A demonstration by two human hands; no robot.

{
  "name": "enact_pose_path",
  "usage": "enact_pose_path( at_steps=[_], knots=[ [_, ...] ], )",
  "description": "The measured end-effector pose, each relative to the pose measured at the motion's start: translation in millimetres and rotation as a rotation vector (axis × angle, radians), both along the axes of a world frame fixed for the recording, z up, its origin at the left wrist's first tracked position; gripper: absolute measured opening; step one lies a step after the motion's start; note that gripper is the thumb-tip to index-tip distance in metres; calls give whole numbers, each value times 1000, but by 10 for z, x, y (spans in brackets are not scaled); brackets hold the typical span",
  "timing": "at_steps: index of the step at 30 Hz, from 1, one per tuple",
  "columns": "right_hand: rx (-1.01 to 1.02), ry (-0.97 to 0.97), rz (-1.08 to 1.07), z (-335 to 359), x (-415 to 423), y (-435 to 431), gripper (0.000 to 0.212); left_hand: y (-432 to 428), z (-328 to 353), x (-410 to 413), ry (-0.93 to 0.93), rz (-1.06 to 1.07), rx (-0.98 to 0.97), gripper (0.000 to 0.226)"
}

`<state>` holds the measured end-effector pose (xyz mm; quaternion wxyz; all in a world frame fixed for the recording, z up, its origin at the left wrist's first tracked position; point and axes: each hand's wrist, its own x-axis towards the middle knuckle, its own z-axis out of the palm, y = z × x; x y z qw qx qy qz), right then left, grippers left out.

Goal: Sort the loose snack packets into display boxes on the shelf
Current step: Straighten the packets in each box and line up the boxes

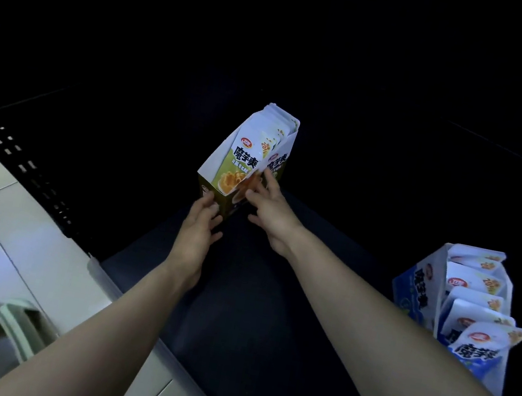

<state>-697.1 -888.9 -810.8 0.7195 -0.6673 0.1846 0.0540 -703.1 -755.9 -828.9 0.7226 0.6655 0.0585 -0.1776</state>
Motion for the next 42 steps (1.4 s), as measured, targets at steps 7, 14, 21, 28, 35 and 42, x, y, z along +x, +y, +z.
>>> enact_pose_path(
  at_steps=[7,14,21,28,35,42],
  knots=[
    [-13,-24,-9,18,-60,-46,66,-13,-48,-20,-43,24,65,43],
    [-143,-105,-66,213,-469,-129,45,-190,-34,-331,-267,67,389,29],
    [-267,-215,-113,683,-1281,-520,36,-658,225,-827,-354,-132,406,28],
    [-410,-346,-266,1119,-2164,-1220,32,-1314,429,-1434,-419,-440,368,31],
    [-656,-29,-548,698,-2778,-1763,44,-1621,453,-1893,-324,-645,292,50],
    [-465,275,-262,334,-2913,-1562,29,-1541,425,-2042,-285,-686,220,48]
  ],
)
